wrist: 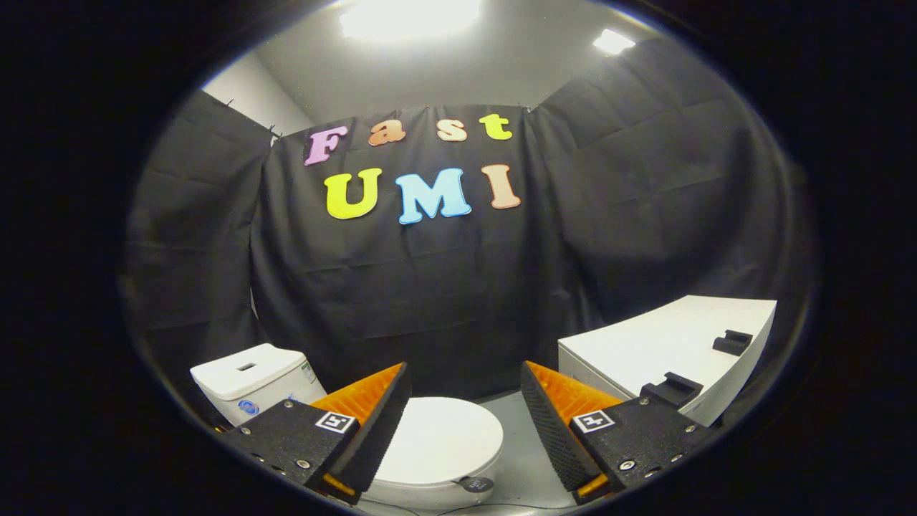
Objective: Open the toilet lid.
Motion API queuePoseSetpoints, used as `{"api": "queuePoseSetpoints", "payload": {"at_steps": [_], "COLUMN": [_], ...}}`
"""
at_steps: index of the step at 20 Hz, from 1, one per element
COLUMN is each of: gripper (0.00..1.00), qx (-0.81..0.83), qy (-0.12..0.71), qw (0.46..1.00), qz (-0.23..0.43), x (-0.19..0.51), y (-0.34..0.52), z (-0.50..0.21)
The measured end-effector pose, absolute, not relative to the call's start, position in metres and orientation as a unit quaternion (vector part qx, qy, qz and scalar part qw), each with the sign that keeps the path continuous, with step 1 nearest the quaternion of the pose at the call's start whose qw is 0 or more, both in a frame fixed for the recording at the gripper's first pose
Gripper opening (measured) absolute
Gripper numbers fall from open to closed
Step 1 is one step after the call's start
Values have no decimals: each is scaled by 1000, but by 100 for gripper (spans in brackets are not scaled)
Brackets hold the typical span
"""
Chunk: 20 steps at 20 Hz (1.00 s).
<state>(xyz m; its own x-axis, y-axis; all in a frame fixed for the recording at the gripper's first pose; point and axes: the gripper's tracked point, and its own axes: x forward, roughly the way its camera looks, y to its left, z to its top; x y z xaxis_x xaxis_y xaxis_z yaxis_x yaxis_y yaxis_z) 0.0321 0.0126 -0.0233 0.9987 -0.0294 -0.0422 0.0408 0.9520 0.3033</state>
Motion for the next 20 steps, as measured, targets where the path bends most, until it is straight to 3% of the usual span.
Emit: {"api": "queuePoseSetpoints", "payload": {"at_steps": [9, 20], "gripper": [96, 95], "qx": [333, 497], "qy": [55, 90], "qw": [941, 860], "qz": [-23, -74], "x": [42, 40], "y": [31, 40], "z": [-77, -167]}}
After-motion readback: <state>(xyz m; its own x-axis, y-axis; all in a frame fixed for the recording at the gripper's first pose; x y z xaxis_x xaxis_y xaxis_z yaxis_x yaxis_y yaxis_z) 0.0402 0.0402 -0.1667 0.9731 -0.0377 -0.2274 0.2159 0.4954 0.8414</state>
